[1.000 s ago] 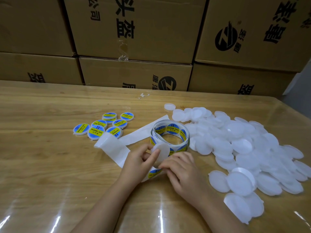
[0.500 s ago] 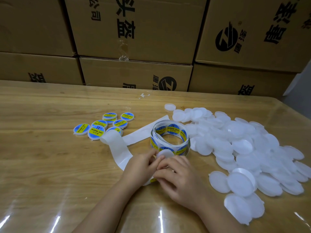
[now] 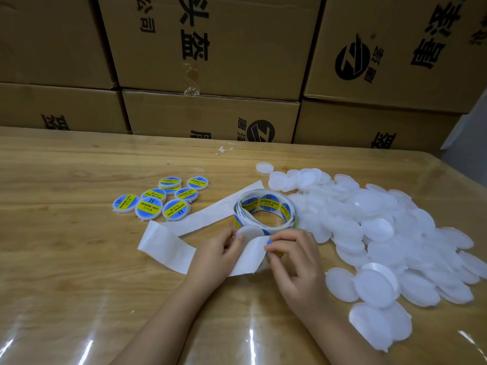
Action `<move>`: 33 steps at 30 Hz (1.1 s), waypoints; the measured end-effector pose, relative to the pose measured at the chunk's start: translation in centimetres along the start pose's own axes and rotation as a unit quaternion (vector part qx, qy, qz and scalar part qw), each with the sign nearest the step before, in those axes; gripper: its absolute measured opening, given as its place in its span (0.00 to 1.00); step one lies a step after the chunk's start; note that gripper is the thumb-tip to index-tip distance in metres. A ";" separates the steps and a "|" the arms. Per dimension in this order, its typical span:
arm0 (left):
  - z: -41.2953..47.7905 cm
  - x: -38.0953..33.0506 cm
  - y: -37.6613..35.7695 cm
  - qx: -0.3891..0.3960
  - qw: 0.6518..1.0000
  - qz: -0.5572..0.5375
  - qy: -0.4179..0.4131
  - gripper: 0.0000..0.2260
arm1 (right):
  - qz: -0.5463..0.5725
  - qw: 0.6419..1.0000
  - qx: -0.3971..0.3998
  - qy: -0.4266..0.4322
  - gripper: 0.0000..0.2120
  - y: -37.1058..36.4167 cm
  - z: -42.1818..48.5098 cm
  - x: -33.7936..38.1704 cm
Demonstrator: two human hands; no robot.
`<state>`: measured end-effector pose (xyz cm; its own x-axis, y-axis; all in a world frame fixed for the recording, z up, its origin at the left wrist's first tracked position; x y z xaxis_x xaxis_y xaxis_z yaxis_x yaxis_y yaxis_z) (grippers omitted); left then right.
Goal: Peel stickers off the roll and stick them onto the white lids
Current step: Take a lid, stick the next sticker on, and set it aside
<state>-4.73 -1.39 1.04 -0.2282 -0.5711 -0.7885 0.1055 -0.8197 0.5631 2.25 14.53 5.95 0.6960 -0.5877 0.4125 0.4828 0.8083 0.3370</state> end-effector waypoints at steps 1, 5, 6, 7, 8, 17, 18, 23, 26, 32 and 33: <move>0.0 0.0 0.0 0.000 1.000 -0.005 0.002 0.09 | 0.012 1.000 -0.014 -0.015 0.05 0.2 0.1 -0.2; -0.3 -0.6 0.9 -0.048 0.998 -0.043 -0.011 0.09 | 0.120 0.973 -0.092 -0.172 0.09 1.1 0.2 -1.5; -0.4 -1.1 1.4 -0.073 0.995 -0.052 -0.040 0.10 | 0.147 0.957 -0.119 -0.221 0.11 1.3 0.1 -2.0; -0.6 -1.8 1.8 -0.095 0.990 -0.060 -0.079 0.10 | 0.175 0.936 -0.145 -0.268 0.12 1.4 -0.2 -2.6; -0.7 -2.4 2.2 -0.109 0.985 -0.074 -0.114 0.08 | 0.197 0.916 -0.167 -0.305 0.12 1.4 -0.5 -3.2; -1.1 -2.2 -0.4 0.056 0.929 -0.363 0.051 0.12 | 0.215 0.893 -0.129 -0.374 0.08 0.9 -0.5 -3.3; -1.1 -2.2 -0.5 0.062 0.918 -0.386 0.062 0.12 | 0.205 0.898 -0.114 -0.373 0.09 0.7 -0.5 -3.3; -1.2 -2.2 -0.5 0.094 0.890 -0.437 0.092 0.10 | 0.151 0.923 -0.075 -0.345 0.12 0.4 -0.5 -3.0; -1.2 -2.4 -0.6 0.103 0.889 -0.436 0.095 0.11 | 0.129 0.930 -0.067 -0.338 0.13 0.4 -0.5 -3.2; -1.2 -2.7 -0.6 0.103 0.892 -0.430 0.088 0.11 | 0.111 0.937 -0.053 -0.328 0.16 0.3 -0.4 -3.3; -1.2 -2.7 -0.6 0.103 0.893 -0.429 0.088 0.11 | 0.107 0.937 -0.048 -0.328 0.17 0.3 -0.5 -3.3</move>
<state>-3.00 0.56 2.52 0.0184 0.2508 -0.9679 -0.2202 -0.9433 -0.2486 0.35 16.70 4.29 0.3206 -0.2824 0.9041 0.4372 0.8909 0.1232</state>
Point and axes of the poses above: each hand's wrist, its own z-axis towards the middle knuckle, its own y-axis out of the back of the hand, x = y × z, the point moved 6 cm from there along z, towards the middle knuckle, and after that the axes turned 2 degrees about -x, right-handed, at the moved point
